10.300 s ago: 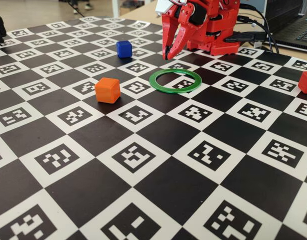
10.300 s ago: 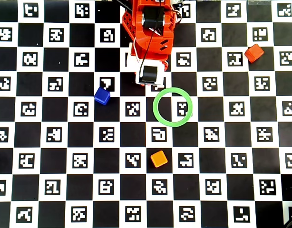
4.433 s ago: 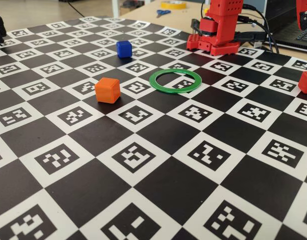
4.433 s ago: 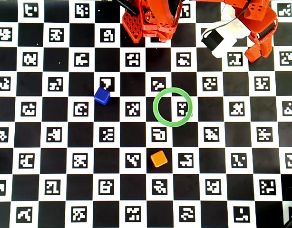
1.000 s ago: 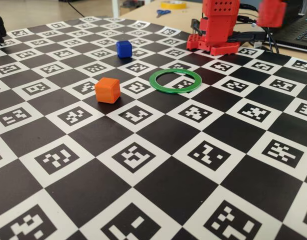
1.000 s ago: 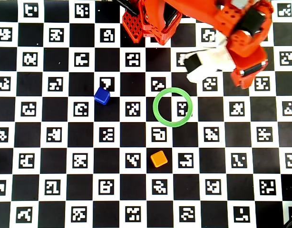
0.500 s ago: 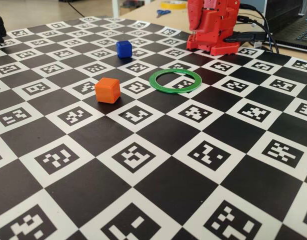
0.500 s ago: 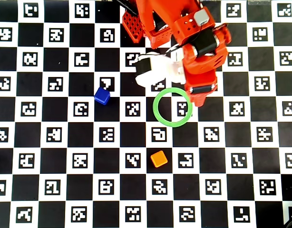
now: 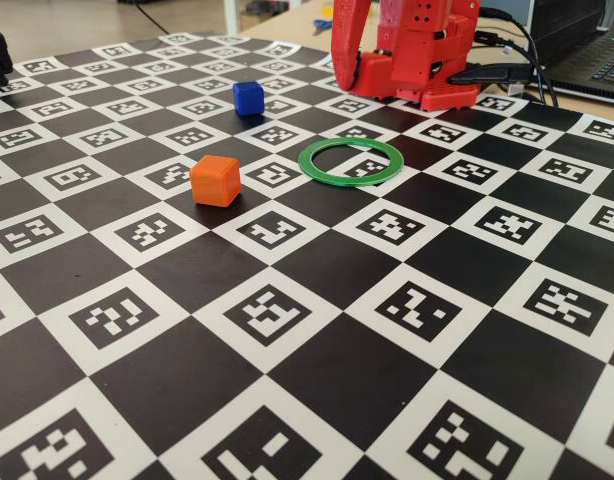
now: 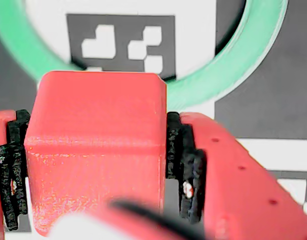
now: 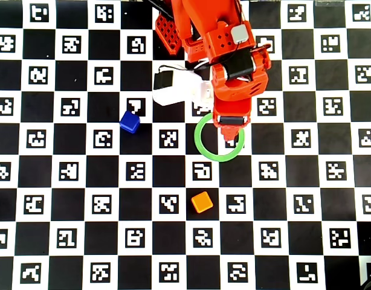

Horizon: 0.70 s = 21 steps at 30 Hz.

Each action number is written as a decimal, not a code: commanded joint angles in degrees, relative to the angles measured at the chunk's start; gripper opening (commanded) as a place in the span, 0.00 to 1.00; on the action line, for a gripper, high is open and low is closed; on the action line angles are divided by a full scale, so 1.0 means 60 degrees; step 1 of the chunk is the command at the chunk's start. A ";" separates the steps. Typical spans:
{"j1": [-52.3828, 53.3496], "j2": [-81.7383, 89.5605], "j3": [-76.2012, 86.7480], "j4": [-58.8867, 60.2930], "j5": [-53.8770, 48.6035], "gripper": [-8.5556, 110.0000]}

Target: Grab the red cube then put it in the green circle then put the blue cube on top and finally the orange cube on top

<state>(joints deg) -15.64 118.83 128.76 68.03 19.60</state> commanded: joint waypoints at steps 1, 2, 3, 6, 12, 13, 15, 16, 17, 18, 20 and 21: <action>0.0103 0.0483 0.0146 -0.0498 -0.0132 0.20; 0.0117 0.0454 0.0264 -0.0586 -0.0161 0.20; 0.0117 0.0439 0.0366 -0.0688 -0.0176 0.20; 0.0117 0.0337 0.0688 -0.1040 -0.0190 0.20; 0.0117 -0.0249 0.1040 -0.1743 -0.0249 0.20; 0.0132 -0.0366 0.1040 -0.1816 -0.0249 0.20; 0.0132 -0.0557 0.1040 -0.1963 -0.0249 0.20; 0.0146 -0.0645 0.1040 -0.2021 -0.0249 0.20; 0.0146 -0.0732 0.1040 -0.2080 -0.0249 0.20; 0.0146 -0.0820 0.1040 -0.2124 -0.0249 0.20; 0.0146 -0.1040 0.1055 -0.2227 -0.0264 0.20; 0.0146 -0.1128 0.1084 -0.2300 -0.0278 0.20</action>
<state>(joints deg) -15.29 112.32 135.70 55.37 18.72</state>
